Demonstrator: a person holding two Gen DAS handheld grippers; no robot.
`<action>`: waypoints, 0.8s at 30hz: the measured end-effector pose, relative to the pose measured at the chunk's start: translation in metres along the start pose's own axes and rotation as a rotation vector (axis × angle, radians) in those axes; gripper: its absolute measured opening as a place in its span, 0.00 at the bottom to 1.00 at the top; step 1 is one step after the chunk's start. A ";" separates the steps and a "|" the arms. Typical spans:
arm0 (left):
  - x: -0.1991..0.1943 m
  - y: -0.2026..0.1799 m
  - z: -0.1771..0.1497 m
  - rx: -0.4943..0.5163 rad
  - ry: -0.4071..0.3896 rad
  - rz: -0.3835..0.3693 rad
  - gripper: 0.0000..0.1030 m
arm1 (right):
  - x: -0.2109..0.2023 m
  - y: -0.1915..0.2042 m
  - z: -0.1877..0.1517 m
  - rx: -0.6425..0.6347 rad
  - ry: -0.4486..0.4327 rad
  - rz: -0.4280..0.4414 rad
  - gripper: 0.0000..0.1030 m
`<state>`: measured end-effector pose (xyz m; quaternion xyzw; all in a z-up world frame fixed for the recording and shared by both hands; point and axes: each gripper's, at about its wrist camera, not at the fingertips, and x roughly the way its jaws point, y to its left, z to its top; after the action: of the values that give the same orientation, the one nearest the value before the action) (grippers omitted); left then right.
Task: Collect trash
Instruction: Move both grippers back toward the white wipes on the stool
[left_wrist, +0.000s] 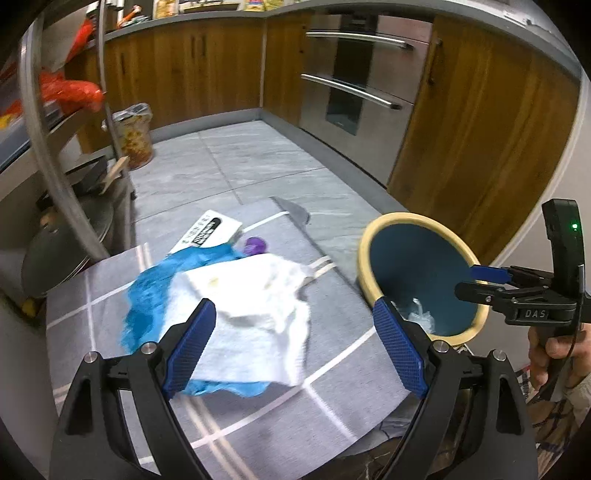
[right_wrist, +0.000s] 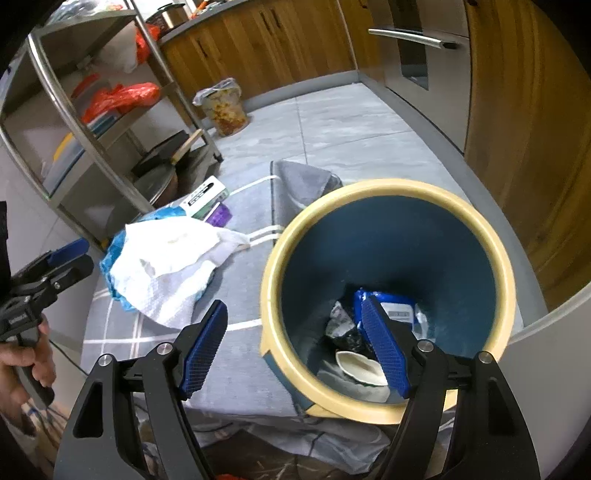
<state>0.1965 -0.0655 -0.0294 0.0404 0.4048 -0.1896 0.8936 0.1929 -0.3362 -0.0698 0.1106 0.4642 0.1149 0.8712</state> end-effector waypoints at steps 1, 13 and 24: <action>-0.001 0.004 -0.002 -0.006 0.001 0.004 0.83 | 0.001 0.002 0.000 -0.001 0.001 0.002 0.74; 0.002 0.047 -0.030 -0.076 0.078 0.067 0.84 | 0.012 0.022 0.002 -0.022 0.024 0.032 0.75; 0.015 0.075 -0.039 -0.247 0.109 -0.003 0.82 | 0.022 0.039 -0.001 -0.047 0.050 0.057 0.75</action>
<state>0.2057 0.0086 -0.0729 -0.0604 0.4731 -0.1374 0.8681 0.2002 -0.2921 -0.0760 0.1004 0.4798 0.1533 0.8581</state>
